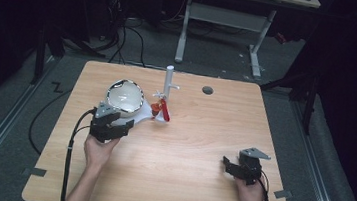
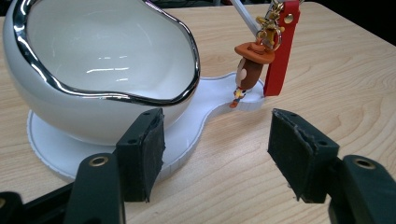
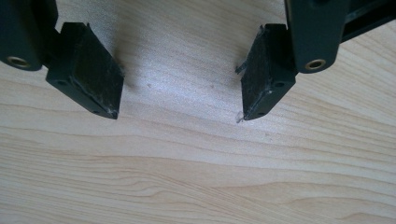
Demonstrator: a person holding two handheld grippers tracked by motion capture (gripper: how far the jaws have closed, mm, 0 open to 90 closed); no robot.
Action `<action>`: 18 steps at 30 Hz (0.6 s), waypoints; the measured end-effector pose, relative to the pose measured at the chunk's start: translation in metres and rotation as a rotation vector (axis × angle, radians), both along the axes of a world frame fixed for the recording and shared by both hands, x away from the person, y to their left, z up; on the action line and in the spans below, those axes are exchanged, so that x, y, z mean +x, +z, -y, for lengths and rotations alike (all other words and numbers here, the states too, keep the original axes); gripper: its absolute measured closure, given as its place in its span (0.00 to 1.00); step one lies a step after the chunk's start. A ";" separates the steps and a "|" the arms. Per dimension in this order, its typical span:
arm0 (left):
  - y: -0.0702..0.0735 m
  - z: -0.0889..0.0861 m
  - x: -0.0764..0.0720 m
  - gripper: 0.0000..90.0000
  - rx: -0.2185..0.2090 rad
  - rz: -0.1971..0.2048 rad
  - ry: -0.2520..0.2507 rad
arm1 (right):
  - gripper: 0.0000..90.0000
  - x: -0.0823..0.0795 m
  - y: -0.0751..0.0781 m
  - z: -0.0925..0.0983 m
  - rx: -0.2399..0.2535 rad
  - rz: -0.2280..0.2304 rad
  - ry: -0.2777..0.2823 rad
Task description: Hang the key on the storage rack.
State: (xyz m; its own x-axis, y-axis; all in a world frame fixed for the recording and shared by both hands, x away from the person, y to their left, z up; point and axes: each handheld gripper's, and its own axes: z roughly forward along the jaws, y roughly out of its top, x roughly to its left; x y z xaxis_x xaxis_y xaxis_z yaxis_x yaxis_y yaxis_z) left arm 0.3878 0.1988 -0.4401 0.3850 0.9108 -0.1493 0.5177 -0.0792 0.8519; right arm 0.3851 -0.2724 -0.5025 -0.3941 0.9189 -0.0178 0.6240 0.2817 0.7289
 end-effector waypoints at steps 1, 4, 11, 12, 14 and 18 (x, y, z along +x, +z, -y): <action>0.000 -0.001 -0.001 0.41 -0.001 0.001 0.002 | 0.34 0.000 0.000 0.000 0.000 0.000 0.000; 0.000 -0.003 -0.005 0.40 -0.001 0.004 0.005 | 0.34 0.000 0.000 0.000 0.000 0.000 0.000; -0.003 -0.010 -0.014 0.39 0.000 -0.001 0.014 | 0.34 0.000 0.000 0.000 0.000 0.000 0.000; -0.003 -0.010 -0.014 0.39 0.000 -0.001 0.014 | 0.34 0.000 0.000 0.000 0.000 0.000 0.000; -0.004 -0.013 -0.018 0.39 -0.006 0.001 0.016 | 0.33 0.000 0.000 0.000 0.000 0.000 0.000; -0.004 -0.015 -0.021 0.37 -0.001 0.000 0.016 | 0.34 0.000 0.000 0.000 0.000 0.000 0.000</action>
